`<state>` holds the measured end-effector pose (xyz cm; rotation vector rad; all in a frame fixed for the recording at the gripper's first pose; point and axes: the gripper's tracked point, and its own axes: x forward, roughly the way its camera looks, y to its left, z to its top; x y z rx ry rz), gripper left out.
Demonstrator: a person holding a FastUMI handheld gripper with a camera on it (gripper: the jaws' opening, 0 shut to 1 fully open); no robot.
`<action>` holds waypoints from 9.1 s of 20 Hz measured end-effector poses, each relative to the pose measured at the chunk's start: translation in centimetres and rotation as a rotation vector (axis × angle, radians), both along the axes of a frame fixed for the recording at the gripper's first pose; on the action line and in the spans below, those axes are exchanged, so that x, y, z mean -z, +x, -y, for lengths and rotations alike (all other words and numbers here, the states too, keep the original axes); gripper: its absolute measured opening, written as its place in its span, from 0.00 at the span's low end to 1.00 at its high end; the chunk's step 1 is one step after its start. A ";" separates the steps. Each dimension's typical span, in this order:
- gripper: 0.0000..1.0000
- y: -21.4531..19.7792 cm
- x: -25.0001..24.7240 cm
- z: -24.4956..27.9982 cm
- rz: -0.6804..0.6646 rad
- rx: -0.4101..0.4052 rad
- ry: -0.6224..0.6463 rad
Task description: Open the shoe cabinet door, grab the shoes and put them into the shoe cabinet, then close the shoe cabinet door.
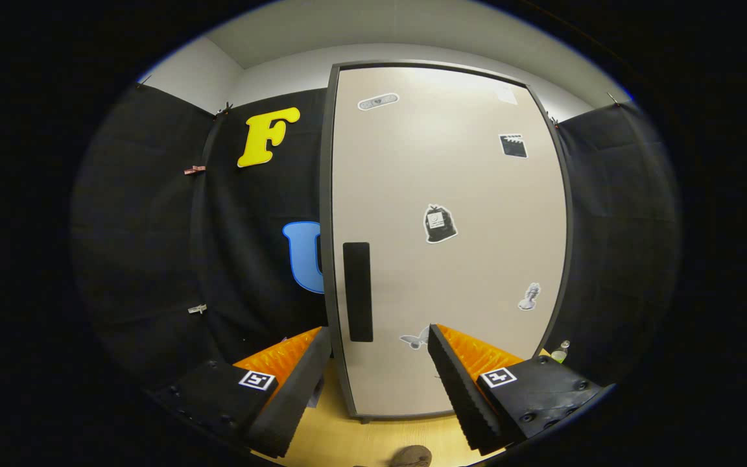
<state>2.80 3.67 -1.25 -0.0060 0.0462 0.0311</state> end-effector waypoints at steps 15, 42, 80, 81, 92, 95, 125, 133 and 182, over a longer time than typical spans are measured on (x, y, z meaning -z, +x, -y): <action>0.96 10.1 2.0 -0.5 -0.038 0.102 0.003; 0.21 -4.9 1.5 3.4 -0.073 -0.063 -0.020; 0.19 -22.6 -0.8 25.9 -0.076 -0.016 -0.026; 0.19 -22.8 -1.2 26.0 -0.058 -0.007 -0.038; 0.13 -24.4 -0.1 23.7 -0.055 -0.025 -0.050; 0.13 -23.8 2.3 20.2 -0.101 -0.083 -0.048; 0.36 -12.1 46.3 5.5 -0.791 0.136 0.120; 0.36 -8.1 49.1 6.4 -0.812 0.122 0.108; 0.05 15.8 3.7 13.4 -0.343 0.112 0.056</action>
